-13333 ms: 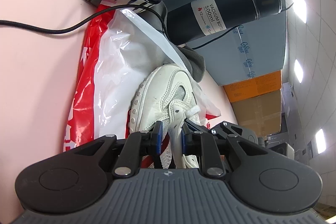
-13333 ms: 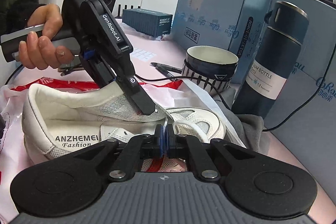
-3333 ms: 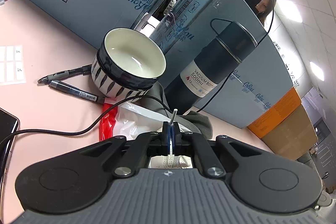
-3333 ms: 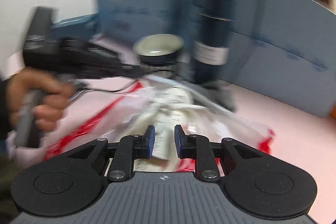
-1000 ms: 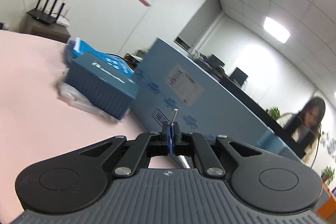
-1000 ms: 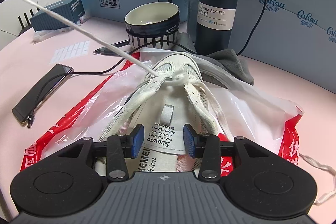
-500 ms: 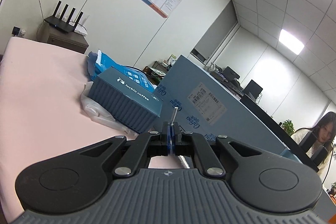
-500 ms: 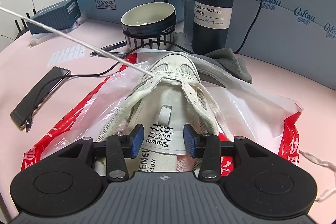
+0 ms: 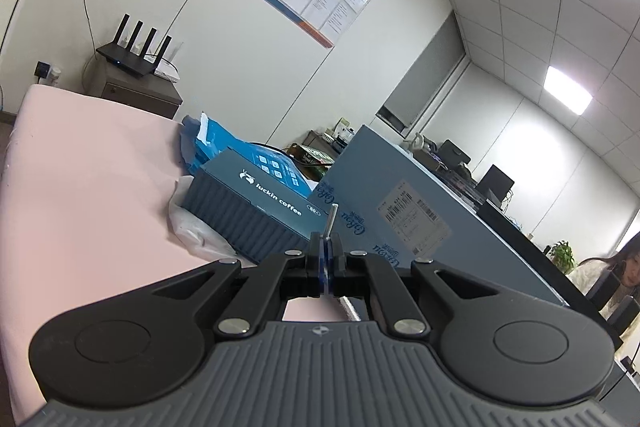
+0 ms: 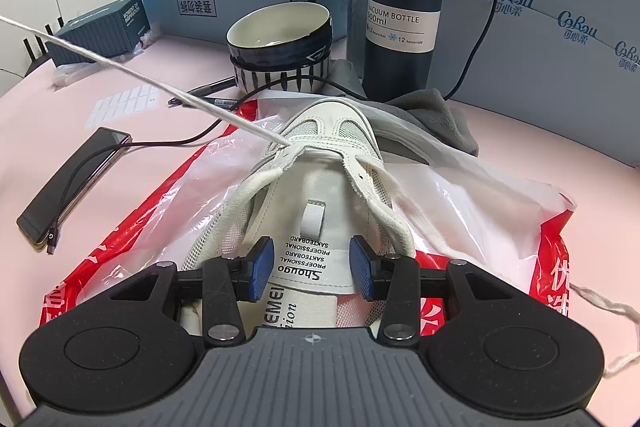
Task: Lace up shoes with both hands
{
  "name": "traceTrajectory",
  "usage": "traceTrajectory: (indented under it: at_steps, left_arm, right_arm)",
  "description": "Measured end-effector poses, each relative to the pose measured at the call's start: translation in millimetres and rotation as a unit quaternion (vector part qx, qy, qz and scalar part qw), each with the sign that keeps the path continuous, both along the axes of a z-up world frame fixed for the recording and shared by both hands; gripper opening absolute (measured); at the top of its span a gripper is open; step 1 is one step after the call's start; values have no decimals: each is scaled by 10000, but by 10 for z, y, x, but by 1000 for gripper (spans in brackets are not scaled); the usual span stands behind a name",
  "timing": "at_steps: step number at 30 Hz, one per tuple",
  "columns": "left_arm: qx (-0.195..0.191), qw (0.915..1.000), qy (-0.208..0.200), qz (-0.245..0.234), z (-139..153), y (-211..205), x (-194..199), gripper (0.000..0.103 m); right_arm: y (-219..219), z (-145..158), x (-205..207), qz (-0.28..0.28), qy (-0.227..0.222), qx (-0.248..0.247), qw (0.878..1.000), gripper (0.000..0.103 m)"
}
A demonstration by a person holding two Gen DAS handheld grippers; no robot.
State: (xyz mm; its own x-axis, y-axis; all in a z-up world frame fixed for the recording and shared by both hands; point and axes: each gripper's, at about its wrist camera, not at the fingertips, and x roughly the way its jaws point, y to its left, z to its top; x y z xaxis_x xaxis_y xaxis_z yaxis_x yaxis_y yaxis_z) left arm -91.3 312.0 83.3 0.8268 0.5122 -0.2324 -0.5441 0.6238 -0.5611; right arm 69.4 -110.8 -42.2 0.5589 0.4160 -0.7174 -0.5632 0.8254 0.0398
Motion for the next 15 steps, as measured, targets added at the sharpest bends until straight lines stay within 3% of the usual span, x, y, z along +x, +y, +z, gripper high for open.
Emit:
traceTrajectory:
  at_steps: [15]
  left_arm:
    - [127, 9994, 107, 305, 69, 249, -80, 1]
  right_arm:
    - [1, -5, -8, 1, -2, 12, 10000, 39]
